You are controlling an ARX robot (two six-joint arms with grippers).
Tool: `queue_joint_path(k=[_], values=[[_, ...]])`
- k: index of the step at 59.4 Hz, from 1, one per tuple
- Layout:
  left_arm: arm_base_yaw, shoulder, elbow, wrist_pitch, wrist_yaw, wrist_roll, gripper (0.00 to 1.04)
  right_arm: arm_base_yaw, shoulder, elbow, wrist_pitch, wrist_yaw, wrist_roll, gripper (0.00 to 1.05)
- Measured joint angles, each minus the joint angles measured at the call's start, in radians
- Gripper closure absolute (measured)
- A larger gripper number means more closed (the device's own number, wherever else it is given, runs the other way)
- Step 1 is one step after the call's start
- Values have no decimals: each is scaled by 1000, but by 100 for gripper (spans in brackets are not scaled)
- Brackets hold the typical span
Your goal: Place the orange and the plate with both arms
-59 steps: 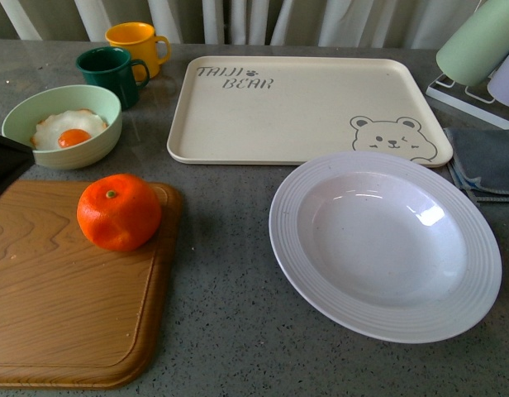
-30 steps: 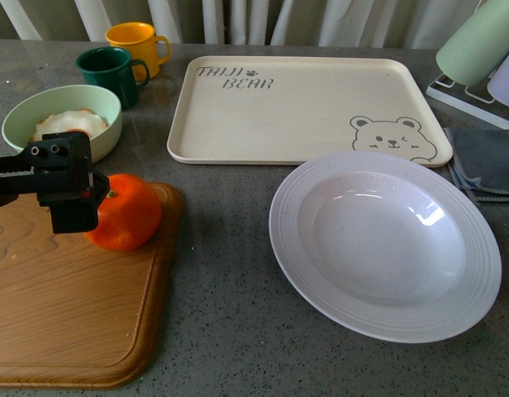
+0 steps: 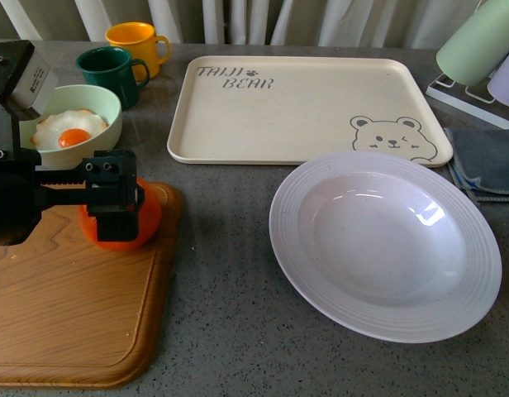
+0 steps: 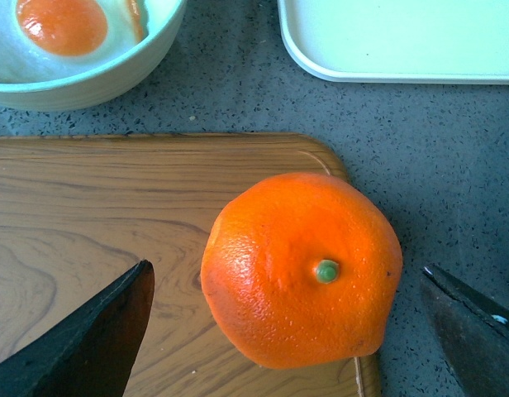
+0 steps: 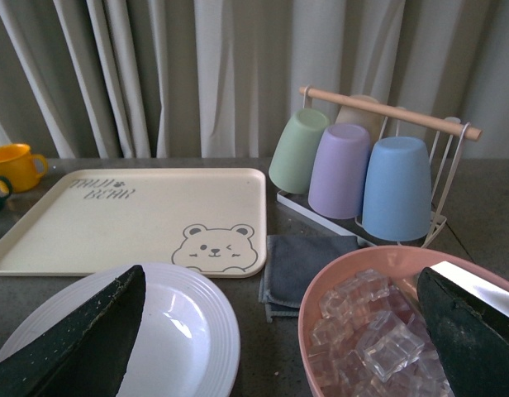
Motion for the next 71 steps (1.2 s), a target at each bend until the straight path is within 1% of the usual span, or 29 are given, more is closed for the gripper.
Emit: queue_joint_path(k=[17, 30, 34, 39, 41, 44, 49, 54, 60, 67, 71], values=[[-12, 47, 30, -1, 2, 9, 9, 0, 0, 0, 0, 0, 0, 9], [-15, 79, 50, -5, -25, 24, 9, 0, 0, 0, 0, 0, 0, 9], [-15, 81, 50, -5, -28, 25, 17, 0, 0, 0, 0, 0, 0, 9], [-15, 82, 50, -5, -29, 24, 31, 0, 0, 0, 0, 0, 0, 9], [-15, 82, 50, -5, -29, 24, 34, 0, 0, 0, 0, 0, 0, 9], [-14, 82, 50, -5, -29, 24, 42, 0, 0, 0, 0, 0, 0, 9], [-14, 76, 49, -4, -30, 23, 50, 0, 0, 0, 0, 0, 0, 9], [-15, 56, 43, -4, -28, 23, 54, 0, 0, 0, 0, 0, 0, 9], [-20, 17, 36, 1, -15, 24, 55, 0, 0, 0, 0, 0, 0, 9], [-56, -27, 35, 9, 8, 25, 56, 0, 0, 0, 0, 0, 0, 9], [-92, -27, 45, 16, 38, 24, 56, 0, 0, 0, 0, 0, 0, 9]])
